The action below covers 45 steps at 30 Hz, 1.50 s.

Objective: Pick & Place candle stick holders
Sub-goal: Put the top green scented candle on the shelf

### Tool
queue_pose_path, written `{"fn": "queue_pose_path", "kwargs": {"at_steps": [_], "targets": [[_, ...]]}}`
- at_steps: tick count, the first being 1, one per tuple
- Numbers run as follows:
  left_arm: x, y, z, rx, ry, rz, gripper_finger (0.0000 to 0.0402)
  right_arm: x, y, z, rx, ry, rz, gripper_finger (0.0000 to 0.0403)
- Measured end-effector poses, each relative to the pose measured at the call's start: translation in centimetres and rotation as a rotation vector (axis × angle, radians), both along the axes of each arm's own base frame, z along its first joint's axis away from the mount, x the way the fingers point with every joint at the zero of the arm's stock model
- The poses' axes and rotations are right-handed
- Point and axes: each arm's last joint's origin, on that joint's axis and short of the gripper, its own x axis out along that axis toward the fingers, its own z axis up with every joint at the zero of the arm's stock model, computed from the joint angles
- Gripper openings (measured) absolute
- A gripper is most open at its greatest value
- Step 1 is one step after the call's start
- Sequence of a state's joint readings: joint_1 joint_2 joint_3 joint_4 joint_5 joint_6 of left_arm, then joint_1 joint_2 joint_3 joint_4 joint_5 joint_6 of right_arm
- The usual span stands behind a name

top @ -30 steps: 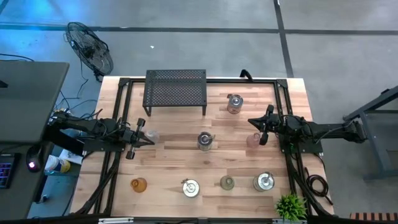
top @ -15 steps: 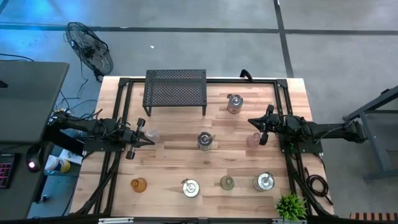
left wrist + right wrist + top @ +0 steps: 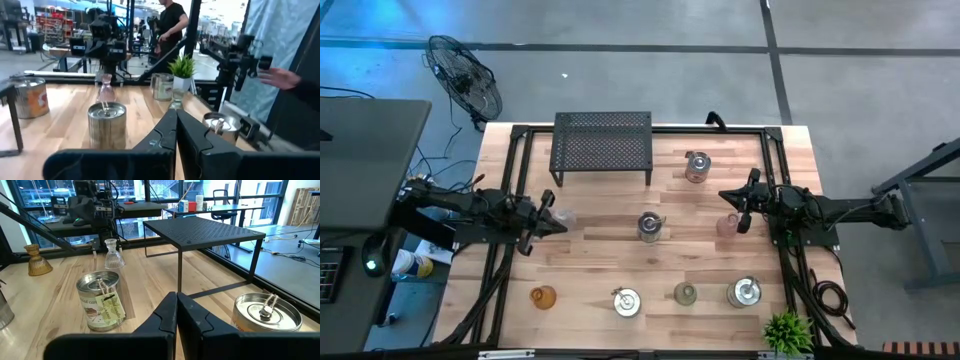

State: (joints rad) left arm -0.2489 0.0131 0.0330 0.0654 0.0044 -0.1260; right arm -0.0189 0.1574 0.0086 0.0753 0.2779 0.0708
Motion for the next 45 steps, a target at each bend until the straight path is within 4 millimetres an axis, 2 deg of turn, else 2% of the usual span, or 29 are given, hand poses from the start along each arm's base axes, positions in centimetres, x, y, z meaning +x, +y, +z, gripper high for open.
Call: {"fn": "queue_pose_path", "kwargs": {"at_steps": [4,9,18,22,26,32,37,41,45], "targets": [[0.2,0.1,0.0,-0.070,0.055,0.052,0.0000,0.0,0.0,0.0,-0.001,0.001,-0.008,0.0000],[0.9,0.2,0.9,-0.067,0.141,0.140,0.0000,-0.2,-0.5,0.1,-0.011,-0.007,-0.168,0.0000],[4.3,-0.5,3.9,0.069,0.285,0.184,0.0000,-0.2,-0.6,0.1,-0.012,-0.007,-0.183,0.0000],[6.8,-1.2,5.4,0.131,0.341,0.180,0.0000,-0.2,-0.6,0.2,-0.005,-0.027,-0.184,0.0000],[9.8,-2.0,6.2,0.195,0.410,0.160,0.0000,-0.2,-0.5,0.7,0.080,-0.113,-0.187,0.0000],[14.6,-3.3,6.3,0.239,0.507,0.125,0.0000,-0.1,-0.5,1.1,0.101,-0.159,-0.154,0.0000],[18.5,-4.2,5.6,0.255,0.573,0.135,0.0004,0.0,-0.2,1.2,0.099,-0.158,-0.063,0.0000],[21.4,-4.8,4.4,0.293,0.626,0.211,0.0033,0.0,-0.2,1.1,0.095,-0.145,-0.055,0.0000],[23.9,-5.2,4.1,0.322,0.659,0.272,0.0085,0.1,-0.2,1.1,0.044,-0.126,-0.057,0.0000]]}}
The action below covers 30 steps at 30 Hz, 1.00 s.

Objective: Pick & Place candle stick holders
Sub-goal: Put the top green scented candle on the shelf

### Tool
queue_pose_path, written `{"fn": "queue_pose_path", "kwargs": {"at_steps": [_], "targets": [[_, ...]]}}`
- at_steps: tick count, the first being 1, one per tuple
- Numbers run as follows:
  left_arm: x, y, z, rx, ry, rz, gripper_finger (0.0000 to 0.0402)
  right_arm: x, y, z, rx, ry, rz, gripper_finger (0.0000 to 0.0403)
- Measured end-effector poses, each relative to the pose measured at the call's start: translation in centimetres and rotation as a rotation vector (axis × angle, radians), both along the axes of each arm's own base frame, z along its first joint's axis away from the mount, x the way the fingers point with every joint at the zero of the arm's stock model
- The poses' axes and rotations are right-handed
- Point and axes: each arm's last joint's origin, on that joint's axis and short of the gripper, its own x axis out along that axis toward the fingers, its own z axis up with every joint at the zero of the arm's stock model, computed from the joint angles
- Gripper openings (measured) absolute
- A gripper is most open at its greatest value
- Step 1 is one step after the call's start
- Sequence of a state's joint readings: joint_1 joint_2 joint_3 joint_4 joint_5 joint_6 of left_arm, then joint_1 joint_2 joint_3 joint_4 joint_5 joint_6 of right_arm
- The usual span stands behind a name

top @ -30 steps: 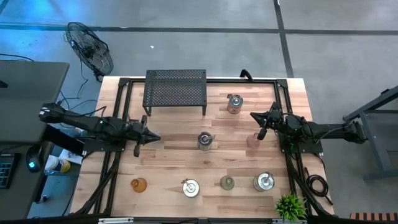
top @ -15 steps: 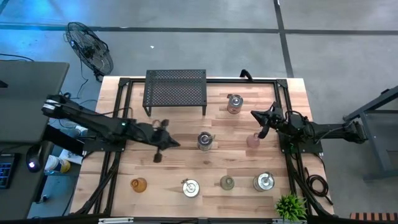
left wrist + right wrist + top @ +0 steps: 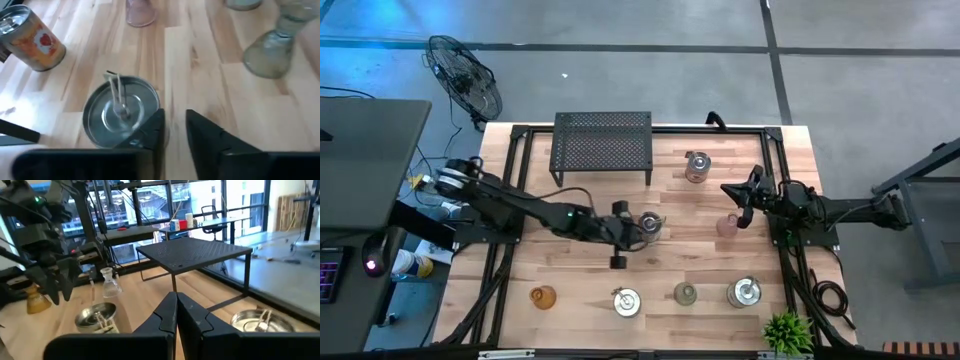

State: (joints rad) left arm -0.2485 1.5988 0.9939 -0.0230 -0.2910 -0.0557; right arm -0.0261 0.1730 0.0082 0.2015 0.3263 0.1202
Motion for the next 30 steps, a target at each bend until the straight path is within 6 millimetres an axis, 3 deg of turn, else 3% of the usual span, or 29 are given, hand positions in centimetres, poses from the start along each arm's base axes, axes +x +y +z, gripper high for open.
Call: {"fn": "queue_pose_path", "kwargs": {"at_steps": [6,11,17,21,28,30], "targets": [[3.1,-0.2,-0.3,0.069,0.038,0.077,0.0137,-0.1,0.0,0.9,-0.148,-0.045,-0.010,0.0000],[5.7,0.2,-0.7,0.063,0.073,0.110,0.0140,-0.1,0.1,1.2,-0.207,-0.061,0.025,0.0000],[6.7,0.5,-1.4,0.065,0.191,0.155,0.0138,0.0,0.1,1.3,-0.225,-0.059,0.021,0.0000],[6.7,0.5,-1.1,0.045,0.200,0.190,0.0110,0.0,0.1,1.4,-0.228,-0.068,0.020,0.0000],[6.0,0.6,-1.4,0.038,0.279,0.180,0.0016,0.1,0.1,1.5,-0.251,-0.068,0.017,0.0000],[5.9,0.6,-1.4,0.038,0.289,0.185,0.0007,0.1,0.1,1.5,-0.254,-0.068,0.016,0.0000]]}}
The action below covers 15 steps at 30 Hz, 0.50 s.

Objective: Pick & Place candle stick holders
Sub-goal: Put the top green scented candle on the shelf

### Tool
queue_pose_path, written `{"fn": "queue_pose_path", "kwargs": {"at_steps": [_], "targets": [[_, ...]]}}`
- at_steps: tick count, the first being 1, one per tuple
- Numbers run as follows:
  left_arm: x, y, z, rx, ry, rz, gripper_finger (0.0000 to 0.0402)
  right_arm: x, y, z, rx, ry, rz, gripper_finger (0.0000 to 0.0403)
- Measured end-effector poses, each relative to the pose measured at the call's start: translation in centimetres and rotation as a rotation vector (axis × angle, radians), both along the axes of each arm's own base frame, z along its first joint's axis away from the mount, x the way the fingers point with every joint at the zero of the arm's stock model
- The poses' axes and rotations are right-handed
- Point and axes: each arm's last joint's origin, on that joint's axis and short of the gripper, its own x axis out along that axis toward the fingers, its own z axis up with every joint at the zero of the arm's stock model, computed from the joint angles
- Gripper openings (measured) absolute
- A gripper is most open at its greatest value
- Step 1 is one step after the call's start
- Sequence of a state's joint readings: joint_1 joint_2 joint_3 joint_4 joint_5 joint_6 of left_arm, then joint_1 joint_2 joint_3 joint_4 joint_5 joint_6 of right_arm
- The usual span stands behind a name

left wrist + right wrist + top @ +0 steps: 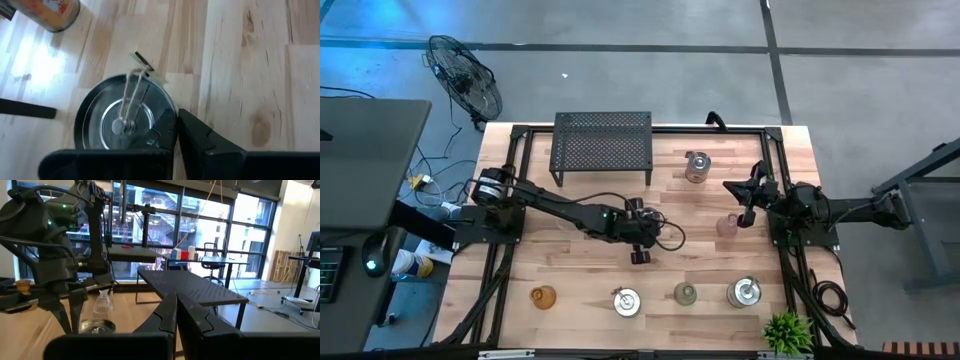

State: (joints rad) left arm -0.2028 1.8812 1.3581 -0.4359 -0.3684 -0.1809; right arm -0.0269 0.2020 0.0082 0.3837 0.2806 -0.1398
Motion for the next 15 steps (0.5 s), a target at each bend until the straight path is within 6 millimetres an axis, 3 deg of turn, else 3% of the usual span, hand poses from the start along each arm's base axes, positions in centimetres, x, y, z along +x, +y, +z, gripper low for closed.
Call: {"fn": "queue_pose_path", "kwargs": {"at_steps": [15], "targets": [[-4.0,0.6,1.8,-0.024,0.235,0.046,0.0004,0.0,0.0,0.0,0.005,-0.005,0.007,0.0000]]}}
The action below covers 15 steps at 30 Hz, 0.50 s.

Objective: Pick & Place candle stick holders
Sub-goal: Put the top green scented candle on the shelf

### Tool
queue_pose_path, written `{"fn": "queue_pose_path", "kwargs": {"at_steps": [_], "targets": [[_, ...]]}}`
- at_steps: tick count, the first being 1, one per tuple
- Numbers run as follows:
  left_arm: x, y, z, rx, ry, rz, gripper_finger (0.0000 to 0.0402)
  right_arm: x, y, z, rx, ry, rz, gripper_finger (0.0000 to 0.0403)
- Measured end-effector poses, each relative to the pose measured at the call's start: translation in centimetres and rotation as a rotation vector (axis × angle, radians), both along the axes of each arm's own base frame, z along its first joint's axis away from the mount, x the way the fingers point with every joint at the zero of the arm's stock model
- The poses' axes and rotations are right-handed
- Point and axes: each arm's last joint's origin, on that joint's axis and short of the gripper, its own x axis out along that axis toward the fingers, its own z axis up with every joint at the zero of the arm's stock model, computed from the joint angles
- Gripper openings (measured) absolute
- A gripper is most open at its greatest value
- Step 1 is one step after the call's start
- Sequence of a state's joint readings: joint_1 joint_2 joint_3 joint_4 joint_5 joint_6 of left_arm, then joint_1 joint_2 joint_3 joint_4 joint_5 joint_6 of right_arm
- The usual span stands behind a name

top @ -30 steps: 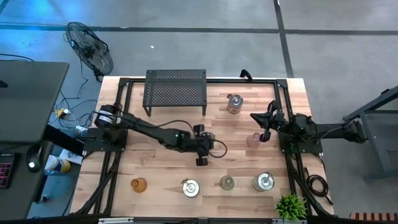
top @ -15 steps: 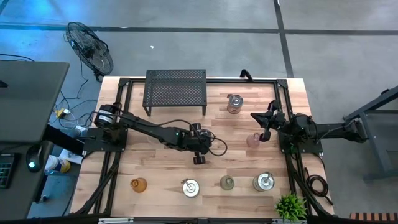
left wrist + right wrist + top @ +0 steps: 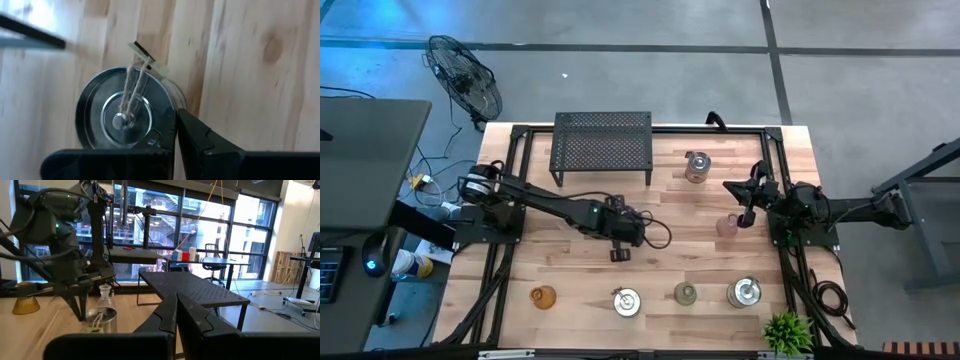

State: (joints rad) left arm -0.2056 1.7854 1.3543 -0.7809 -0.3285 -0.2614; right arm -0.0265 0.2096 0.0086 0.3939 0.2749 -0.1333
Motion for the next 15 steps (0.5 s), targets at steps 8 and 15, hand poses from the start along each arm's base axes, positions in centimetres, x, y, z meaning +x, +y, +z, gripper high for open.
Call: {"fn": "queue_pose_path", "kwargs": {"at_steps": [8,15], "targets": [[-0.57,-0.13,-0.08,-0.068,0.037,0.080,0.0029,0.04,0.11,-0.01,0.019,-0.006,0.044,0.0000],[-0.24,-0.35,0.90,-0.127,0.034,0.123,0.0110,0.06,0.19,-0.04,0.049,-0.013,0.079,0.0000]]}}
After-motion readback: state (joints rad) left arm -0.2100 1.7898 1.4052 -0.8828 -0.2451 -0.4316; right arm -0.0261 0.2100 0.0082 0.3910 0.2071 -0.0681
